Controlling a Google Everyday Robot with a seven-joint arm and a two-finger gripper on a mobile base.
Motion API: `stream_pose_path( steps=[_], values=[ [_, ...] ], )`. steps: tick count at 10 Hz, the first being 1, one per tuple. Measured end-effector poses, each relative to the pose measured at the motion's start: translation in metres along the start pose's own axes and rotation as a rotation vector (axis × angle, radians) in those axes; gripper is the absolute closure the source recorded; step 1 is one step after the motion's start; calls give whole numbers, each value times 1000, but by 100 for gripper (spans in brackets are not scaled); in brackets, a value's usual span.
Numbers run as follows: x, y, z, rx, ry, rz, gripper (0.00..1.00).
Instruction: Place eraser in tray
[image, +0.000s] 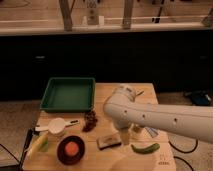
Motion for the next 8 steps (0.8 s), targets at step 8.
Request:
stream_pose_path(
  steps=[8],
  values=[
    [-17,4,42,-7,-90,6,20]
  ],
)
